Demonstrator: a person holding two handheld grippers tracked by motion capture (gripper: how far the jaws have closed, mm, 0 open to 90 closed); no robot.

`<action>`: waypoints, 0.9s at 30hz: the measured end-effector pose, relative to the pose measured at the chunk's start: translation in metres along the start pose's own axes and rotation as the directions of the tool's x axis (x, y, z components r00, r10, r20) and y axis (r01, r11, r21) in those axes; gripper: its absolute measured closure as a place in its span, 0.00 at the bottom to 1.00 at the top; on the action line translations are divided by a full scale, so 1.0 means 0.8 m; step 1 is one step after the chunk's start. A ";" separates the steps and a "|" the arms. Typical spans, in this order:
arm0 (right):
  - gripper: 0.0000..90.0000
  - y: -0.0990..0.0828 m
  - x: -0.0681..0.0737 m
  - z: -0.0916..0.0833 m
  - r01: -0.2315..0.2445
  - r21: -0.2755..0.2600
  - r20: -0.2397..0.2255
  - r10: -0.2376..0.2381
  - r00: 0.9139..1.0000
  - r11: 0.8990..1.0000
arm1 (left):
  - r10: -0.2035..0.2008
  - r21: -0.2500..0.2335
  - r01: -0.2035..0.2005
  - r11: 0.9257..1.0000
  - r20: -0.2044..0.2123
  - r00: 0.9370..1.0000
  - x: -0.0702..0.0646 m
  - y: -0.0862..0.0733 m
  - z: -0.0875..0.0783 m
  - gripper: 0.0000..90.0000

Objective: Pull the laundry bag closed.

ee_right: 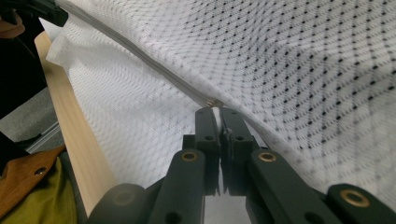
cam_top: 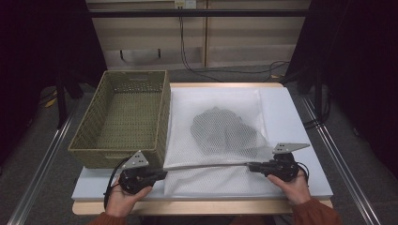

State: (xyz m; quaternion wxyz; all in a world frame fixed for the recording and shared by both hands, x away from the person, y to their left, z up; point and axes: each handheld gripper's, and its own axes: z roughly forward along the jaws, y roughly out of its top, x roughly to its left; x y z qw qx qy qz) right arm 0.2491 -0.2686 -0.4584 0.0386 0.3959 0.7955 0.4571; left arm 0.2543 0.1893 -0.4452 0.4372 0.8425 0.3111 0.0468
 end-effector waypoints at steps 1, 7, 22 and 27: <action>0.97 -0.001 -0.001 -0.001 -0.005 0.000 0.000 0.005 1.000 1.000 | 0.005 0.003 -0.005 1.000 -0.001 1.000 0.000 0.000 0.000 0.98; 0.97 -0.004 -0.003 -0.004 -0.013 0.000 0.009 0.013 1.000 1.000 | -0.006 -0.009 0.006 1.000 -0.001 1.000 0.001 -0.001 0.000 0.98; 0.97 -0.013 -0.011 -0.017 -0.042 -0.017 0.027 0.043 0.999 0.999 | -0.003 -0.002 0.003 1.000 0.001 1.000 0.001 0.000 0.000 0.98; 0.97 -0.015 -0.013 -0.021 -0.039 -0.019 0.043 0.039 0.998 0.999 | 0.002 -0.006 -0.002 1.000 0.004 1.000 0.001 -0.001 0.000 0.98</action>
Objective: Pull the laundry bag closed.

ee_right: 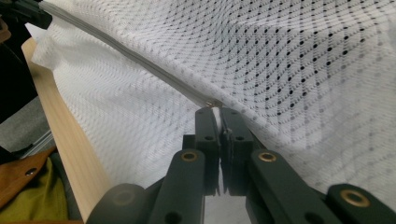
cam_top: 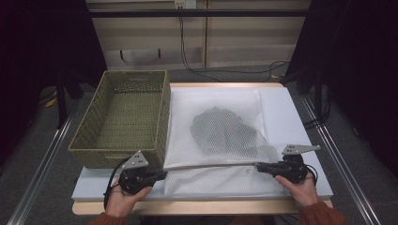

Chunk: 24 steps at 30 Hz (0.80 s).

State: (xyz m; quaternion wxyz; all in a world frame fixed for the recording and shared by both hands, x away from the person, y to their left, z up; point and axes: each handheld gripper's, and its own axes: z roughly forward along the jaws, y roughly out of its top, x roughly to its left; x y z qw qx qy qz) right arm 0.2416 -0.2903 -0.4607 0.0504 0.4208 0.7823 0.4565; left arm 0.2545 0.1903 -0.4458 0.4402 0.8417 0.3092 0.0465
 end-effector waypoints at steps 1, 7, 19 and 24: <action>0.97 -0.001 0.000 -0.001 -0.004 -0.001 -0.003 0.004 1.000 1.000 | 0.001 -0.001 -0.001 1.000 -0.003 1.000 0.000 0.000 0.000 0.98; 0.97 -0.002 -0.002 -0.003 -0.003 -0.004 0.007 0.003 1.000 1.000 | -0.002 -0.004 0.002 1.000 -0.002 1.000 -0.001 0.001 0.000 0.98; 0.97 -0.002 -0.002 -0.005 -0.001 -0.001 0.022 0.001 1.000 1.000 | -0.005 -0.001 0.005 1.000 -0.007 1.000 -0.001 0.001 0.000 0.98; 0.97 -0.005 -0.006 -0.014 -0.010 -0.016 0.031 0.011 0.999 1.000 | -0.003 0.001 0.003 1.000 -0.001 1.000 0.000 0.001 0.000 0.98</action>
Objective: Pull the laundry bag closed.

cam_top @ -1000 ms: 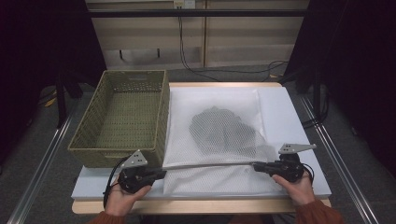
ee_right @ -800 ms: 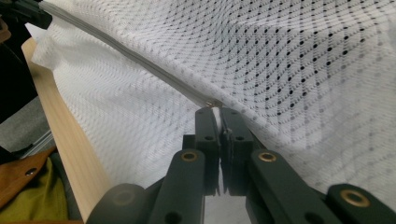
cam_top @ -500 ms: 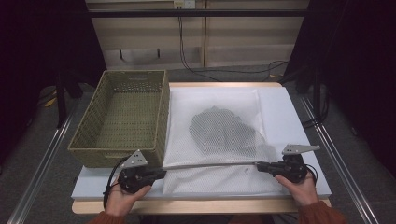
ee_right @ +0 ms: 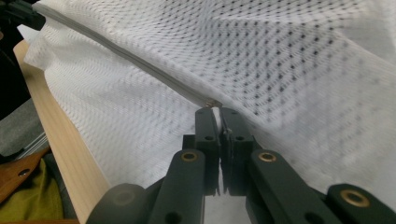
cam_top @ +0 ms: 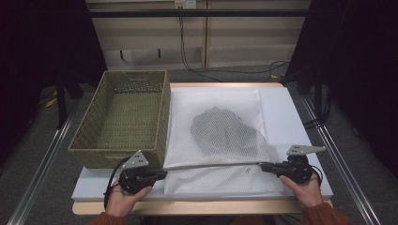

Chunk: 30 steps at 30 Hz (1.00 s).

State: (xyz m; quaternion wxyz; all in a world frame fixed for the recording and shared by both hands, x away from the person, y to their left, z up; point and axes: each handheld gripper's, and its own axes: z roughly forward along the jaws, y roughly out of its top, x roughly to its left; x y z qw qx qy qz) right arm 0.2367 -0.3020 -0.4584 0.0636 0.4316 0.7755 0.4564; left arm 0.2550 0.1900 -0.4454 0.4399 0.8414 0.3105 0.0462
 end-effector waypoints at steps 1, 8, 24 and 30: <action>0.97 -0.001 -0.002 -0.002 0.002 -0.003 0.002 -0.002 1.000 1.000 | -0.001 -0.002 0.001 1.000 -0.001 1.000 0.000 0.000 0.000 0.98; 0.97 -0.004 -0.005 -0.005 -0.009 -0.005 0.013 0.009 1.000 1.000 | 0.000 0.000 0.000 1.000 -0.002 1.000 0.000 0.000 0.000 0.98; 0.97 -0.012 -0.016 -0.015 -0.040 -0.015 0.034 0.041 0.999 0.999 | -0.006 0.004 0.006 1.000 -0.007 1.000 0.002 0.001 0.001 0.98; 0.97 -0.014 -0.018 -0.017 -0.040 -0.012 0.031 0.040 0.999 0.999 | -0.006 0.008 0.006 1.000 -0.008 1.000 0.002 0.001 0.001 0.98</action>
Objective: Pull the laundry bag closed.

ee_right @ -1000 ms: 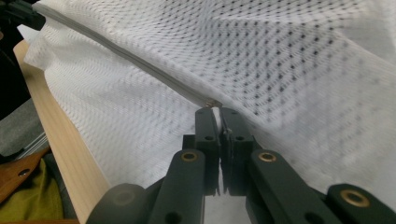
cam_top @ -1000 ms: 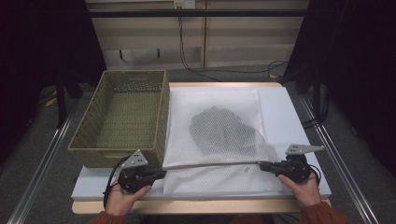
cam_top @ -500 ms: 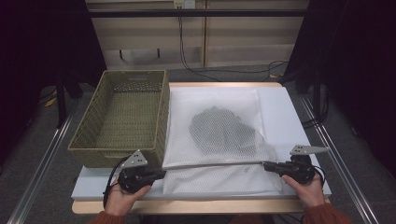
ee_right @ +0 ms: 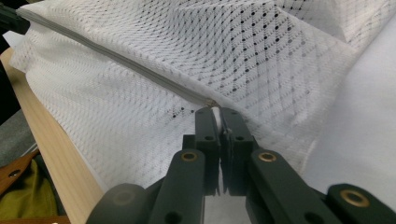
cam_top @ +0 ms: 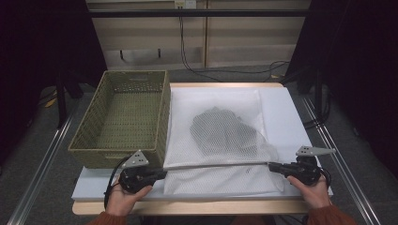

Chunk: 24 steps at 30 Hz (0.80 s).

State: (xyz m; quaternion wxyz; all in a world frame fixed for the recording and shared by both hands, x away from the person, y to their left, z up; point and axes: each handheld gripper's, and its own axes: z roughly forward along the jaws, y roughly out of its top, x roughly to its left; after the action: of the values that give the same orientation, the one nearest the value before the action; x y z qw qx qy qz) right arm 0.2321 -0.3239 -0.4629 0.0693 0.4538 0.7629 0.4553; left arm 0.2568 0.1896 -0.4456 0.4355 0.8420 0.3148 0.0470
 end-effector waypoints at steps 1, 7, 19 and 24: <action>0.97 -0.001 0.000 0.000 0.000 -0.003 0.007 0.000 1.000 1.000 | -0.008 -0.006 0.008 1.000 0.004 1.000 0.000 0.000 0.000 0.98; 0.97 -0.004 -0.004 -0.004 -0.012 -0.002 0.012 0.012 1.000 1.000 | -0.002 0.001 0.002 1.000 0.005 1.000 0.000 0.000 0.001 0.98; 0.97 -0.011 -0.014 -0.016 -0.032 -0.019 0.052 0.033 0.998 0.999 | -0.011 0.003 0.011 1.000 -0.008 1.000 0.003 0.000 -0.001 0.98; 0.97 -0.013 -0.018 -0.020 -0.035 -0.020 0.060 0.036 0.998 0.999 | -0.005 0.006 0.005 1.000 -0.005 1.000 0.003 -0.001 0.000 0.98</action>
State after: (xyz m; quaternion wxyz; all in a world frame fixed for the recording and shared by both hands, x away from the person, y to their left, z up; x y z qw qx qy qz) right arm 0.2255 -0.3463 -0.4664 0.0884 0.4802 0.7479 0.4497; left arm 0.2580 0.1914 -0.4464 0.4324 0.8424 0.3180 0.0472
